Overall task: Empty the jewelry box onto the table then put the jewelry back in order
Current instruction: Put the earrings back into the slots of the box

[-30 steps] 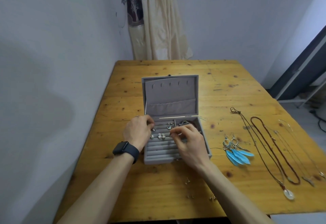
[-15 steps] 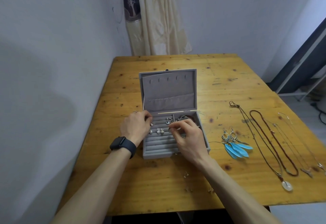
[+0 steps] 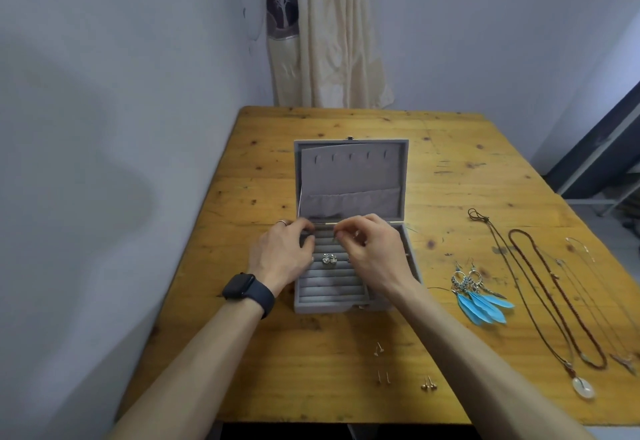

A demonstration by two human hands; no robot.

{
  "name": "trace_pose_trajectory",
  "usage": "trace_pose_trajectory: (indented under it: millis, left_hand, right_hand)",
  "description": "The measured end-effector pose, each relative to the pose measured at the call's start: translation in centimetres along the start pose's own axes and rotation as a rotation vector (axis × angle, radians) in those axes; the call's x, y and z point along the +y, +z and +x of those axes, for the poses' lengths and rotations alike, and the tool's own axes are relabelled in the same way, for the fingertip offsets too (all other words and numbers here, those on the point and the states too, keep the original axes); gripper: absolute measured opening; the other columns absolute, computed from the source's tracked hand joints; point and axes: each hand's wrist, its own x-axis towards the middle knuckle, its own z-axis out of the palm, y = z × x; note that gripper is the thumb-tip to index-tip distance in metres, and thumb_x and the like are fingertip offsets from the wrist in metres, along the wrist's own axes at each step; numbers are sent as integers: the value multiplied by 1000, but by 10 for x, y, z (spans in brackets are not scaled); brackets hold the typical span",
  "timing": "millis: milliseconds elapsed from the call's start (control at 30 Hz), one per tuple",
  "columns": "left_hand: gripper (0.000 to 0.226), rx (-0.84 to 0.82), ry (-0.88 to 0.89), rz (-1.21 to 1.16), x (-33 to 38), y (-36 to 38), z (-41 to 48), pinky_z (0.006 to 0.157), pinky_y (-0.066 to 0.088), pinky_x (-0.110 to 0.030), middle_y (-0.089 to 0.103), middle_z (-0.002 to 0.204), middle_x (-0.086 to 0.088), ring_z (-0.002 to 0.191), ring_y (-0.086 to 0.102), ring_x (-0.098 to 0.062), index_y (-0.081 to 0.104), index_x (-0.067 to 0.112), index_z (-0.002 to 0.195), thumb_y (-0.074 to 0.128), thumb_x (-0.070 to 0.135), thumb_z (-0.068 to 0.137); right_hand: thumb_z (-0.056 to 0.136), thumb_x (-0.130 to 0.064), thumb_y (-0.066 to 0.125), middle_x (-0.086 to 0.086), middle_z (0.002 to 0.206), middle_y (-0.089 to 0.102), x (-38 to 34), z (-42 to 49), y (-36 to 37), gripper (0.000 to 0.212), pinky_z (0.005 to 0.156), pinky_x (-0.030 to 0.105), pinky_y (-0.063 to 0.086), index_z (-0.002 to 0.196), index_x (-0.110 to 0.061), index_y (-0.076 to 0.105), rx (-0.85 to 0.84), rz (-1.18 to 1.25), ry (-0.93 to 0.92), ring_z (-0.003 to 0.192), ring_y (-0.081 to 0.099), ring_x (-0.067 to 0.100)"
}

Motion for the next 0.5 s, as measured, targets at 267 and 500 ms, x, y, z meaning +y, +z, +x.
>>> trace_pose_trajectory:
  millis: [267,500]
  left_hand:
    - [27,36,34,52,-9,0,-8,63,48,-29,62,119,2,98,63,-22,58,33,124,46,38,101]
    - [25,38,31,11,-10,3,-7,66,51,-31,63,112,0,97,61,-22,59,32,121,49,38,99]
  right_hand:
    - [91,-33,65,-7,100,65,-10,20,12,13,85,38,54,98,-33,76,-186,-196,57,95,59,15]
    - [89,-32,64,-2,103,67,-9,34,25,17,87,42,55,101,-31,76,-249,-328,59,97,62,21]
